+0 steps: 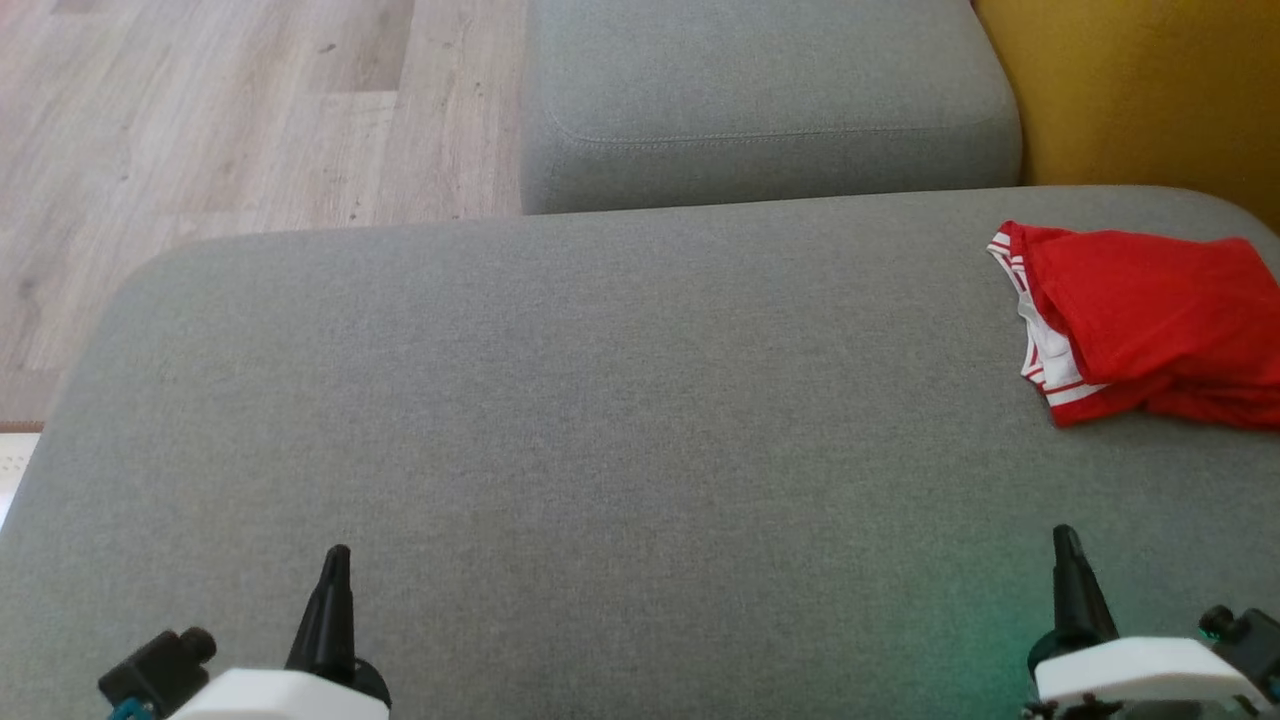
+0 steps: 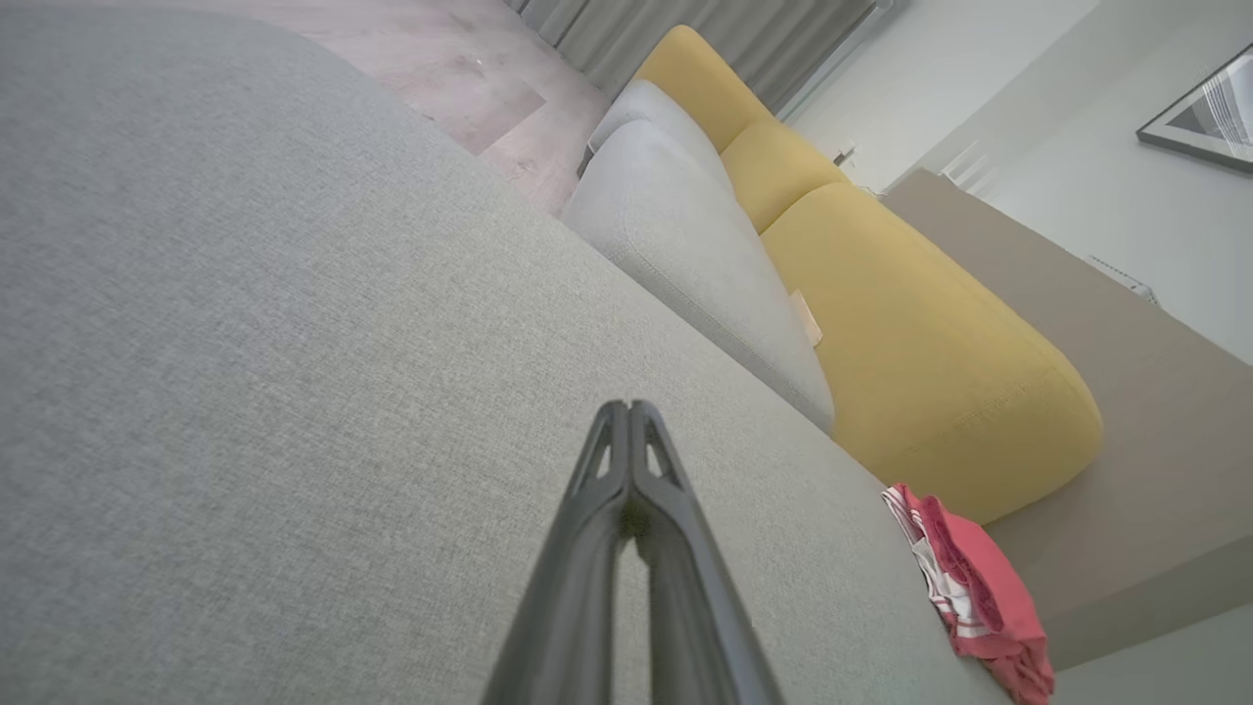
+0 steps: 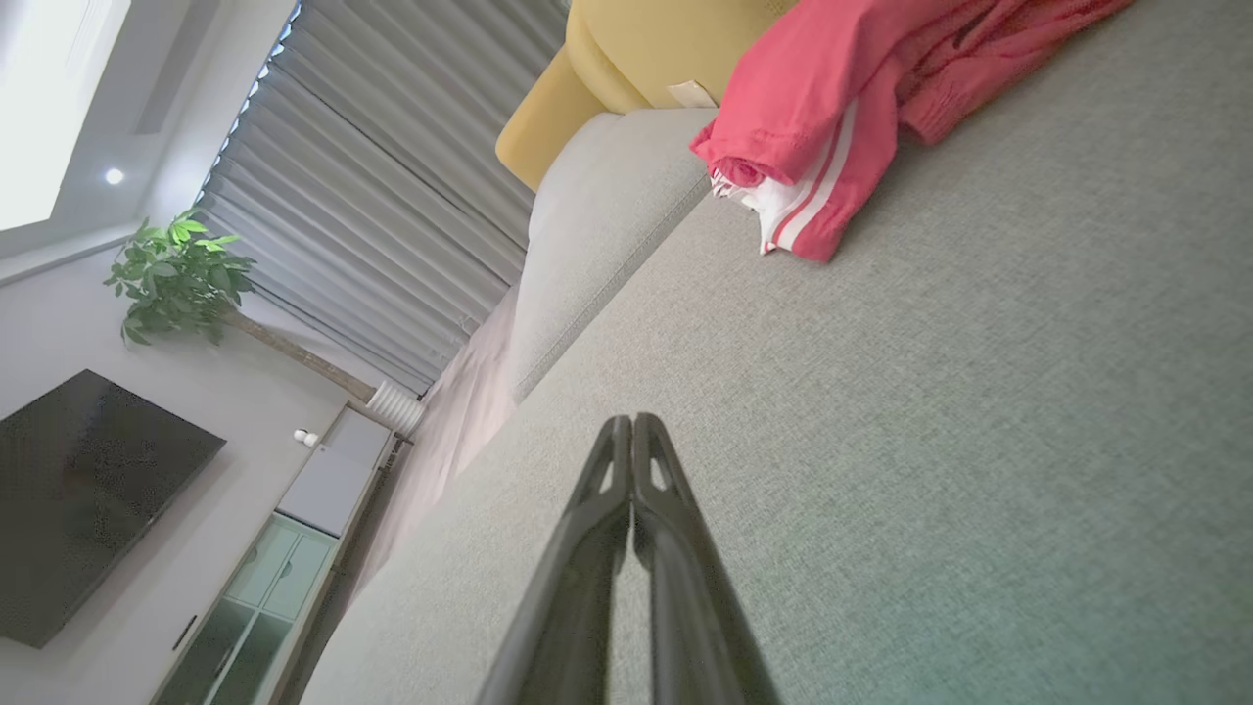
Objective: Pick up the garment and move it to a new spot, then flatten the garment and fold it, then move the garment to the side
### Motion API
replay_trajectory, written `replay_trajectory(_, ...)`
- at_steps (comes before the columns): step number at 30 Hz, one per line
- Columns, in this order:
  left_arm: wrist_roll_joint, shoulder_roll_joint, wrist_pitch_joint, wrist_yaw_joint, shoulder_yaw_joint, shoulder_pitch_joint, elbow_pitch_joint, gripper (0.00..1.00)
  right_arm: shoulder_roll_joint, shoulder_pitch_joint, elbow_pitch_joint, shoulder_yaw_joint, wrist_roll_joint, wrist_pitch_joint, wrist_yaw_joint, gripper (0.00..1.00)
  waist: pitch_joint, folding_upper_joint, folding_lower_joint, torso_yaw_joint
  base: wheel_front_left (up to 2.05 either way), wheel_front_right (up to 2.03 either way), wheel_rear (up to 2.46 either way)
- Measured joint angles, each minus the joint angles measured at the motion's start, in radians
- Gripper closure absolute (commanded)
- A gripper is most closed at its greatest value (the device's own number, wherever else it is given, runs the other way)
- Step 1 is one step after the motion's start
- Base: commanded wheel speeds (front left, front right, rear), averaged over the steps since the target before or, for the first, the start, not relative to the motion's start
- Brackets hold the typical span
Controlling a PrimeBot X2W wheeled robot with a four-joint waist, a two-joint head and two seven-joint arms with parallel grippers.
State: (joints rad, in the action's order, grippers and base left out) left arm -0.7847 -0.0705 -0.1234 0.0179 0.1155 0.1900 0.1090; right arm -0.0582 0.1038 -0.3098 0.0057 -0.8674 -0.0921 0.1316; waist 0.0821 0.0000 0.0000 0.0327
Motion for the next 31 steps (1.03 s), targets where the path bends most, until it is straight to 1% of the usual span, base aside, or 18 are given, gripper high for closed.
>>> replay_trajectory(3, -0.038, 0.0, 0.008, 0.001, -0.003, -0.011, 0.009, 1.0, 0.0, -0.014, 0.001, -0.007, -0.033, 0.008, 0.0, 1.0, -0.004, 0.0, 0.0, -0.001, 0.0, 0.0, 0.0)
replay_trajectory(4, -0.063, 0.0, 0.009, 0.009, -0.006, -0.016, 0.014, 1.0, 0.001, -0.022, 0.005, -0.01, -0.053, 0.015, 0.0, 1.0, -0.006, 0.0, 0.0, -0.002, 0.0, 0.0, 0.0)
replay_trajectory(9, -0.123, -0.001, 0.026, 0.01, -0.018, -0.03, 0.027, 1.0, 0.002, -0.031, 0.005, -0.02, -0.105, 0.028, 0.0, 1.0, -0.012, 0.0, 0.0, -0.005, 0.0, 0.0, 0.0)
replay_trajectory(11, -0.147, -0.001, 0.029, 0.019, -0.024, -0.039, 0.029, 1.0, 0.002, -0.034, 0.006, -0.022, -0.125, 0.032, 0.0, 1.0, -0.015, 0.0, 0.0, -0.006, 0.0, 0.0, 0.0)
replay_trajectory(12, -0.147, -0.001, 0.029, 0.019, -0.024, -0.039, 0.029, 1.0, 0.002, -0.034, 0.006, -0.022, -0.125, 0.032, 0.0, 1.0, -0.015, 0.0, 0.0, -0.006, 0.0, 0.0, 0.0)
replay_trajectory(31, -0.381, -0.001, 0.082, 0.044, -0.063, -0.101, 0.072, 1.0, 0.005, -0.074, 0.011, -0.06, -0.325, 0.09, 0.0, 1.0, -0.038, 0.0, 0.0, -0.015, 0.0, 0.0, 0.0)
